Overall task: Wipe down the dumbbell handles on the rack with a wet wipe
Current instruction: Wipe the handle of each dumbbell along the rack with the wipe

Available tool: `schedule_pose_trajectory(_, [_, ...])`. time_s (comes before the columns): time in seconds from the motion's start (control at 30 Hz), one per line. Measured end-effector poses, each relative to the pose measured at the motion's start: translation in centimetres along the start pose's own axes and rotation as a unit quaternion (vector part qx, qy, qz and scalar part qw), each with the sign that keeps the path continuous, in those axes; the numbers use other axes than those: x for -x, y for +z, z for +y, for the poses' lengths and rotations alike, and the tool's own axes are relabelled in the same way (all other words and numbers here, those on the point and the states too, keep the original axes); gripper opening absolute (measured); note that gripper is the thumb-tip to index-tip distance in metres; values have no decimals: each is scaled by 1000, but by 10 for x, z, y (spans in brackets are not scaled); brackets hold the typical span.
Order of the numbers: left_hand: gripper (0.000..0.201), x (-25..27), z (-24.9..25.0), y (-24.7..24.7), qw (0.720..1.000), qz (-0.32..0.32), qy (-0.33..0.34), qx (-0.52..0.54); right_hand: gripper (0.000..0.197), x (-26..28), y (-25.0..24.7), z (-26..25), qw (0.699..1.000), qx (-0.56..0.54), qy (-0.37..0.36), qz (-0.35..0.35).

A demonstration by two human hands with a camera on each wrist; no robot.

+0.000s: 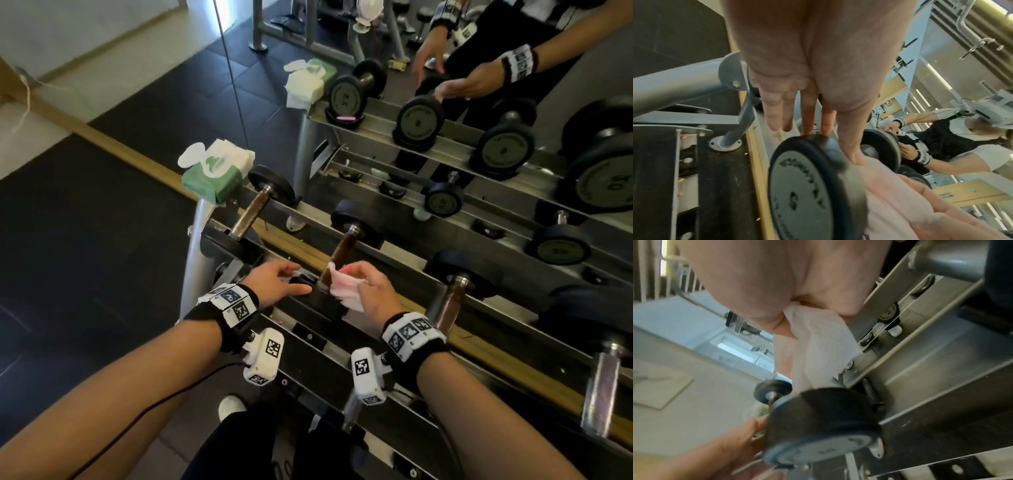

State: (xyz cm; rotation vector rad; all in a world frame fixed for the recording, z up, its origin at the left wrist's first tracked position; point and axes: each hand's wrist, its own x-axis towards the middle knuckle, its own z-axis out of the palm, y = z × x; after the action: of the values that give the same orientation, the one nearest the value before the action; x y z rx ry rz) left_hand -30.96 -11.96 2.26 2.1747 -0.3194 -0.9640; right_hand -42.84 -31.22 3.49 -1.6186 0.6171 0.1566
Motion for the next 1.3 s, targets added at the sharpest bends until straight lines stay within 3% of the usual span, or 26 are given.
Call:
schedule_pose_trajectory(0.17, [64, -4, 44, -17, 990, -25, 139, 11, 29, 5, -8, -43, 997, 55, -55, -1])
schedule_pose_trajectory(0.27, [38, -11, 63, -28, 983, -59, 165, 60, 29, 3, -5, -65, 991, 96, -97, -3])
schedule_pose_trajectory(0.37, [14, -19, 67, -46, 981, -41, 173, 75, 30, -5, 2, -79, 987, 116, -104, 25])
schedule_pose_trajectory(0.5, [25, -29, 60, -81, 978, -38, 200, 43, 25, -17, 19, -86, 982, 135, -83, 103])
schedule_pose_trajectory(0.7, [21, -49, 50, -125, 959, -114, 259, 16, 16, -32, 42, -91, 984, 21, -40, 169])
schedule_pose_trajectory(0.8, [14, -57, 44, -133, 955, -124, 269, 16, 22, -36, 55, -88, 982, -29, -23, 187])
schedule_pose_trajectory(0.9, [3, -66, 43, -139, 958, -115, 262, 22, 20, -33, 64, -81, 979, -51, -14, 197])
schedule_pose_trajectory(1.03, [17, -64, 47, -143, 952, -172, 246, 54, 11, -27, 67, -72, 963, -143, -35, 226])
schedule_pose_trajectory(1.13, [19, -54, 51, -136, 947, -201, 197, 157, 19, -25, 72, -71, 947, -219, -46, 232])
schedule_pose_trajectory(1.2, [37, -47, 51, -122, 923, -244, 124, 270, 22, -27, 74, -71, 947, -209, -45, 240])
schedule_pose_trajectory(1.3, [60, -38, 48, -96, 867, -333, 20, 370, 21, -30, 70, -70, 957, -102, -31, 270])
